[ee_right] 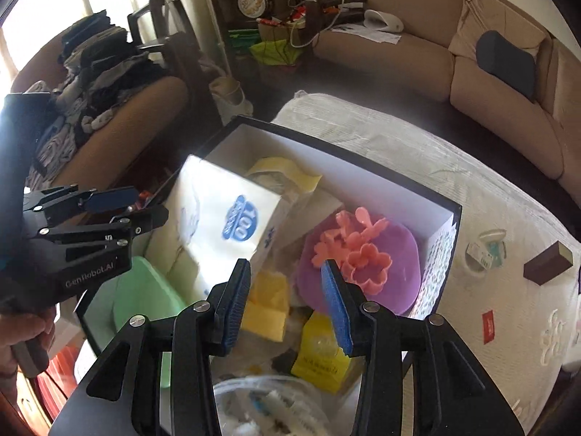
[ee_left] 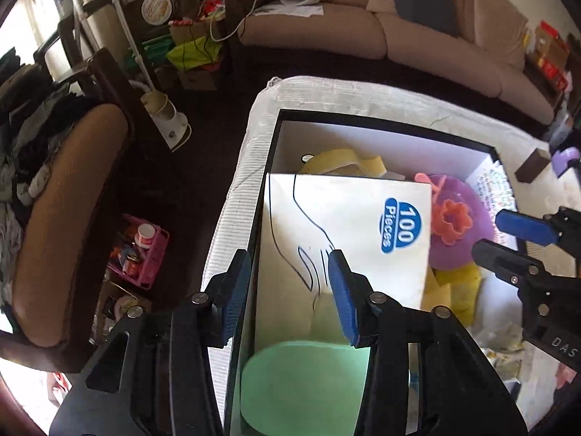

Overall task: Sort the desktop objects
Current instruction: 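Lower the green bowl into the black box and open the left tool, then withdraw the left tool from the black box back over the table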

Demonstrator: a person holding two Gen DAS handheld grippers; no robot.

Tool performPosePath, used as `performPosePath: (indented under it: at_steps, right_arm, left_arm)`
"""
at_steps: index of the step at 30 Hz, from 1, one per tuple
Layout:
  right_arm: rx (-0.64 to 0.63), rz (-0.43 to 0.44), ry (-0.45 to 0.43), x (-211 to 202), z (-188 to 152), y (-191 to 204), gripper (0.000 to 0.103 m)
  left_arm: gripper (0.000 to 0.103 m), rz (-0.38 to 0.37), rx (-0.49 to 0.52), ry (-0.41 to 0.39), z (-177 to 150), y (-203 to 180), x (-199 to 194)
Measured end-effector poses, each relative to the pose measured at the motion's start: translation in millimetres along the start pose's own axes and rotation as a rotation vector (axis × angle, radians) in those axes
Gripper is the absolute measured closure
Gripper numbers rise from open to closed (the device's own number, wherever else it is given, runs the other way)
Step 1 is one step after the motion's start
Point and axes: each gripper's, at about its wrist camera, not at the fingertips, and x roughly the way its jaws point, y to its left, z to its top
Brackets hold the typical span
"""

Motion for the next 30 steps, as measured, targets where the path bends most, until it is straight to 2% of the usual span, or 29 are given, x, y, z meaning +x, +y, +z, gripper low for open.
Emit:
performPosePath:
  at_steps: [4,9,11,13,14,15,17,18,23,26,30]
  right_arm:
    - [0.016,0.022,0.079,42.1,23.4,-2.9,0.061]
    - [-0.036,0.03,0.156,71.5,23.6,9.7,0.061]
    - [-0.028,0.048,0.173,78.5,19.5,11.5,0.06]
    - [-0.005,0.061,0.18,84.5,16.4,4.4,0.053]
    - [0.023,0.063,0.189,87.9,14.3,-3.7,0.041]
    - [0.064,0.08,0.201,91.8,13.7,-14.4,0.034]
    - [0.143,0.153,0.204,92.4,11.9,-31.2,0.035]
    - [0.147,0.162,0.194,89.1,10.8,-33.7,0.035]
    - [0.076,0.103,0.163,64.4,14.4,-21.4,0.037]
    - [0.084,0.109,0.139,49.9,18.8,-16.4,0.037]
    - [0.074,0.124,0.106,26.6,21.1,-9.6,0.037]
  left_arm:
    - [0.062,0.063,0.088,0.08,3.0,-19.8,38.9]
    - [0.063,0.057,0.085,0.084,-8.6,-24.0,62.4]
    - [0.063,0.082,0.107,0.068,-10.8,-29.5,64.3]
    - [0.063,0.101,0.115,0.072,-11.2,-35.0,66.3]
    - [0.063,0.097,0.113,0.075,-10.7,-36.4,67.0]
    - [0.063,0.088,0.106,0.078,-9.5,-36.8,67.0]
    - [0.063,0.07,0.094,0.077,-6.4,-34.6,61.8]
    - [0.063,0.056,0.094,0.08,-5.6,-32.4,57.6]
    - [0.062,0.009,0.094,0.06,-7.8,-20.7,30.5]
    - [0.062,-0.027,0.054,0.026,-8.8,-5.0,5.6]
    - [0.062,-0.018,0.036,-0.022,-15.4,12.5,-31.2]
